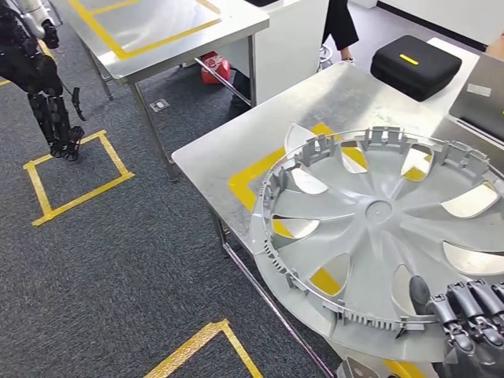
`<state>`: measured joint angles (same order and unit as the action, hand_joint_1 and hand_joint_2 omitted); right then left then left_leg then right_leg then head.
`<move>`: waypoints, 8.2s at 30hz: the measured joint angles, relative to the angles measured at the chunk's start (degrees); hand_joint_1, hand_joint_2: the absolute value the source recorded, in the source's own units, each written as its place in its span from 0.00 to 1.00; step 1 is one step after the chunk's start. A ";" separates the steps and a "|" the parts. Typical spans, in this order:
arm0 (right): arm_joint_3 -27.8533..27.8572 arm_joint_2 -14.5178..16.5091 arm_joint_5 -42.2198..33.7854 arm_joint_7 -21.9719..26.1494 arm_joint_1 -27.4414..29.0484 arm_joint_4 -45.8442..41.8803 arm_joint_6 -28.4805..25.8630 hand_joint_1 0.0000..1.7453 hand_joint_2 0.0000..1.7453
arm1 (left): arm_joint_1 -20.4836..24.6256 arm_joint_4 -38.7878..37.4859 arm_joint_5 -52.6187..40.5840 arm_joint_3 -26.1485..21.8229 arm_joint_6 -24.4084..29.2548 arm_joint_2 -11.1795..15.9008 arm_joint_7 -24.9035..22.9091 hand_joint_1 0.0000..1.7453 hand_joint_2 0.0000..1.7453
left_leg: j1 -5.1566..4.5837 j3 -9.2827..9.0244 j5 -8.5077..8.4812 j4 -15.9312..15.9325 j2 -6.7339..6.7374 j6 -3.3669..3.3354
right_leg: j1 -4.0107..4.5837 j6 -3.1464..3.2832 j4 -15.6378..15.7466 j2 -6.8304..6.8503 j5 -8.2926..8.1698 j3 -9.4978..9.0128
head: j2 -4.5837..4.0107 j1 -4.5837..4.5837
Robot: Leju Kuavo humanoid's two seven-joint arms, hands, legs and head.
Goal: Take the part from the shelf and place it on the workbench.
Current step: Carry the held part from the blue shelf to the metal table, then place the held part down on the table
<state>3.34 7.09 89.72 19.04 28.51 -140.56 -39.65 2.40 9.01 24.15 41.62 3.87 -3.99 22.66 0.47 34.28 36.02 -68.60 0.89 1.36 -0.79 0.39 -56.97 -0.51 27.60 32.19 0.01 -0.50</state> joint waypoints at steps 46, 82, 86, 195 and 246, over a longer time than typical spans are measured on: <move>1.02 0.03 0.00 0.13 -0.52 -0.29 0.02 1.00 1.00 | 0.07 0.31 -0.08 0.05 0.06 -0.69 -0.26 0.00 0.00 | 0.11 -3.67 -8.10 12.56 -0.63 -3.24 | 0.21 -2.75 -11.93 -0.59 6.86 6.69 | -0.01 -0.92; 1.43 0.04 0.02 1.31 -0.79 0.04 0.04 1.00 1.00 | 0.24 0.39 -0.16 0.04 -0.27 -0.63 -0.21 0.00 0.00 | -0.54 -2.93 -8.54 12.13 -4.21 -2.22 | -0.07 -1.06 1.24 -5.94 -0.31 -0.50 | -0.01 -0.63; 1.44 0.05 0.02 1.32 -1.05 0.06 0.04 1.00 1.00 | 0.22 0.39 -0.21 0.04 -0.29 -0.51 -0.22 0.00 0.00 | -0.60 -2.94 -8.53 12.09 -4.22 -2.25 | -0.15 -1.48 1.24 -5.93 -0.32 -0.47 | -0.01 -0.61; 0.89 0.03 -0.52 3.17 -0.81 2.86 0.04 1.00 1.00 | -0.39 0.39 -1.40 0.13 -0.49 -0.42 -0.44 0.00 0.00 | -1.38 -1.99 -7.69 10.19 -1.18 -2.43 | 0.24 -1.28 -1.11 -0.39 2.02 -0.43 | -0.01 -0.38; 16.61 7.86 -13.65 20.68 -18.66 41.88 0.08 1.00 1.00 | 0.17 0.39 -3.56 3.33 0.11 2.40 -5.51 0.00 0.00 | -1.38 -1.92 -7.75 10.18 -1.19 -2.50 | 0.25 -1.30 -1.12 -0.38 1.98 -0.41 | -0.01 -0.39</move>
<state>19.95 14.95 76.07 39.72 9.85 -98.69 -39.57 2.57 9.40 20.59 44.95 3.99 -1.58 17.15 -0.90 32.36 28.27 -58.42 -0.30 -1.15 -0.54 -0.92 -58.09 -0.89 29.58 31.78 0.00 -0.89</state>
